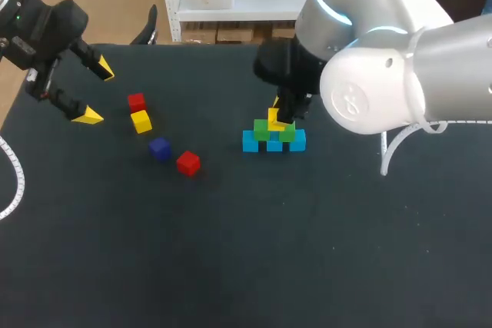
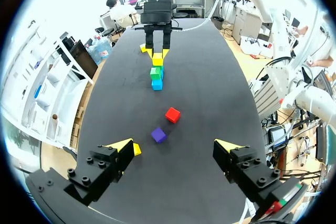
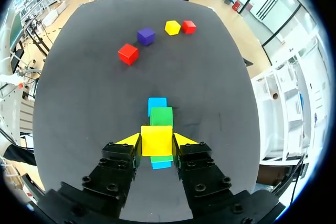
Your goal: Place the blue cubes, place green cubes on the blue cubes, place the yellow cubes on the green cubes, then place the red cubes on the yellow cubes, and place purple cube on the red cubes.
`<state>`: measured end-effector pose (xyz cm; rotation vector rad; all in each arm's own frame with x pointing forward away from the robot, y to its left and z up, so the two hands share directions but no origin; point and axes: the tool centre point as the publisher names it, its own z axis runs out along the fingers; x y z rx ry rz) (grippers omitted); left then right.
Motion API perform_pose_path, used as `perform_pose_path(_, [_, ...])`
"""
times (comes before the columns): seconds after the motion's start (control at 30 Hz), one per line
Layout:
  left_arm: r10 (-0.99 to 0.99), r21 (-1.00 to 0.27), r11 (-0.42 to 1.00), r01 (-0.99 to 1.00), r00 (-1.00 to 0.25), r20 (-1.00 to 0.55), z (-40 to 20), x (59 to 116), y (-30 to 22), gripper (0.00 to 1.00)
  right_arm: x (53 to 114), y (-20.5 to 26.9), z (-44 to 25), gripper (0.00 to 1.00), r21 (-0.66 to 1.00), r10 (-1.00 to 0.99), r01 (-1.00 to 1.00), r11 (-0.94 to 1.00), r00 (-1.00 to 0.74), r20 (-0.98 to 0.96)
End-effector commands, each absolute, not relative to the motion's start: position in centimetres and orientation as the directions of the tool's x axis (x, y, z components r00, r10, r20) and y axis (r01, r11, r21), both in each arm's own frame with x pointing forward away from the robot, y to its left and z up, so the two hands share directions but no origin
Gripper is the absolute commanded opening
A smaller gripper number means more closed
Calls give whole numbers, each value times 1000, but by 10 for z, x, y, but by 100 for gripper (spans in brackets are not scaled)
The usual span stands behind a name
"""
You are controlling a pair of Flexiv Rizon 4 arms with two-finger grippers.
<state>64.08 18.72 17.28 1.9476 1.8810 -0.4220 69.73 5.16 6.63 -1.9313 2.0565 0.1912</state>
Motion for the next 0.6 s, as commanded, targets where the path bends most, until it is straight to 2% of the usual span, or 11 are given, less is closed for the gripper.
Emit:
perform_pose_path(0.03, [876,76,-18,997,52,-480,173,641,188,100,699,52,65,0,-112,-949,-990,82,-43,-313])
perform_pose_path(0.6, [876,76,-18,997,52,-480,173,641,188,100,701,53,64,0,-105,-948,-990,93,-56,-313])
